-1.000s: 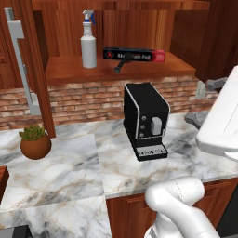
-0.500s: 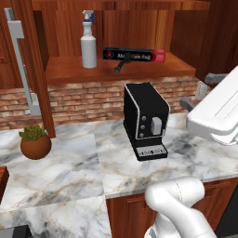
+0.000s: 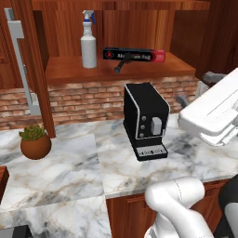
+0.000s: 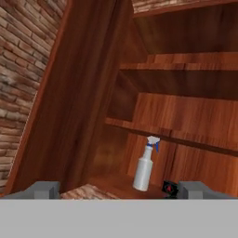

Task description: Pick the spray and dish brush from the cabinet and place them on the counter.

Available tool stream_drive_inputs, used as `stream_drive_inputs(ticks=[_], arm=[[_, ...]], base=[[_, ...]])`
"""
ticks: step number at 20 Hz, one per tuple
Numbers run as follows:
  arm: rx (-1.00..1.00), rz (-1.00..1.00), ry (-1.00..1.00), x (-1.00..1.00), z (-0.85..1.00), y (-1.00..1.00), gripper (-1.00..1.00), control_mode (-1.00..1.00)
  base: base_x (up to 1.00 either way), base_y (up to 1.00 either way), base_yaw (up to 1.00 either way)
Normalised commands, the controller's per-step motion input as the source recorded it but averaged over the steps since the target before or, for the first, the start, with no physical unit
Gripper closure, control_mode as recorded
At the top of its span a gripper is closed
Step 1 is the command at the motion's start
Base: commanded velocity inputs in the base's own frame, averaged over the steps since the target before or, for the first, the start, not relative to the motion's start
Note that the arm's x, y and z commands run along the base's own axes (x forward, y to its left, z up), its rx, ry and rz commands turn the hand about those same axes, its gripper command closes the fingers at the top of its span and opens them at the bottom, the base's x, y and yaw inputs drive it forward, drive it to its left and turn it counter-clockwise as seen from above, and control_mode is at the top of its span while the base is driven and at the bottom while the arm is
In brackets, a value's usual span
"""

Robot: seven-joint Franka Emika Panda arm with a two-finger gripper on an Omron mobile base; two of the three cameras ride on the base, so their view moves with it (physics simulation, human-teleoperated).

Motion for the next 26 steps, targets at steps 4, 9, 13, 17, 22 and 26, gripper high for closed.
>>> stream_drive_inputs(ticks=[4, 9, 13, 17, 22, 26], arm=[[0.00, -0.05, 0.00, 0.22, 0.18, 0.00, -1.00, -1.00], [0.06, -0.06, 0.01, 0.23, 0.07, 0.00, -1.00, -1.00], [0.11, -0.06, 0.02, 0.19, 0.00, 0.00, -1.00, -1.00], [0.16, -0.06, 0.03, 0.21, 0.00, 0.00, -1.00, -1.00], [0.10, -0.02, 0.01, 0.11, 0.10, 0.00, -1.00, -1.00], [0.01, 0.00, 0.06, 0.13, 0.05, 0.00, -1.00, -1.00]], base=[[0.00, 0.00, 0.00], [0.00, 0.00, 0.00], [0.00, 0.00, 0.00], [0.00, 0.00, 0.00], [0.00, 0.00, 0.00], [0.00, 0.00, 0.00]])
